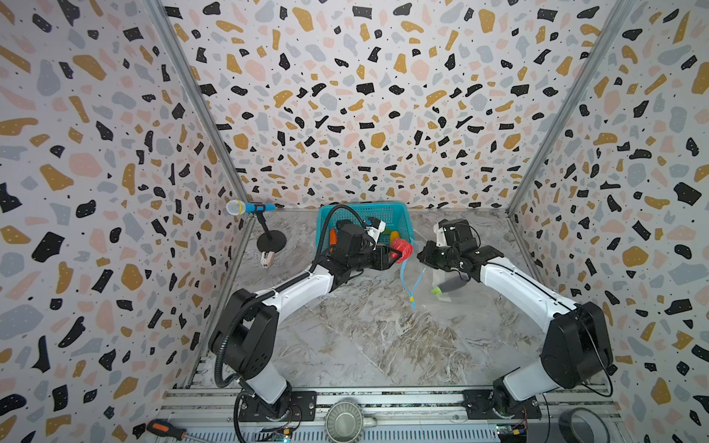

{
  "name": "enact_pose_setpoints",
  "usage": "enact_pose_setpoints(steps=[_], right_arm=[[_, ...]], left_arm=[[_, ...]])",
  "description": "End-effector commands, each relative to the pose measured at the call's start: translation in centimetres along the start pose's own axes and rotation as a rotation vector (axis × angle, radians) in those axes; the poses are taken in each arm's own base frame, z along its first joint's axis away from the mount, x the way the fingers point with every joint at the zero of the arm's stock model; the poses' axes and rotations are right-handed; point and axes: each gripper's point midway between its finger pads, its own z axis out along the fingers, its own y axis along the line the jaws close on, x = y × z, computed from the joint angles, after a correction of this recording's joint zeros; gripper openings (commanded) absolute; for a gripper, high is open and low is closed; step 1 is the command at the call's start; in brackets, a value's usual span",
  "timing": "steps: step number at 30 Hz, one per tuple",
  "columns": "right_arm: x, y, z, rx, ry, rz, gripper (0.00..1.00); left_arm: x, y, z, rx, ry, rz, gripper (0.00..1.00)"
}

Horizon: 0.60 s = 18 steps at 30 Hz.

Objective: Place the food in the zip-top bag and seal the zipper
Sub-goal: 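Lift the red pepper and carry it toward the bag mouth, then lower the red pepper into the open bag beside the right gripper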

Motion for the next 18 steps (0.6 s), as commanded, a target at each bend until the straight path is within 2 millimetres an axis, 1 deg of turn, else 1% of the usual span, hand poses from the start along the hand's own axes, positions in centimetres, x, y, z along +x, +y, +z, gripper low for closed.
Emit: enact_pose_setpoints(steps=[1,5,8,18], right_arm=[[-1.4,1.5,-0.7,-0.040,-0.034,-0.007,0.00],[-1.5,1.6,-1.0,-0.053,-0.038,-0.001,0.00],[-1.6,1.7,-1.2,-0.059,-0.042,0.001,0.00],[-2.0,2.2,-1.8,-0.079,-0.059,0.003,0.00]], left_arm=[[-0.1,-2.8,0.0,0.137,-0.032,-0.027,0.30],[0.3,-3.4,0.1,0.173,-0.031,-0.044,0.30],[0.7,-3.3,0.1,0.179,-0.027,-0.051,0.30],[3.3,-1.1,1.0,0.127,0.030,-0.065,0.29]])
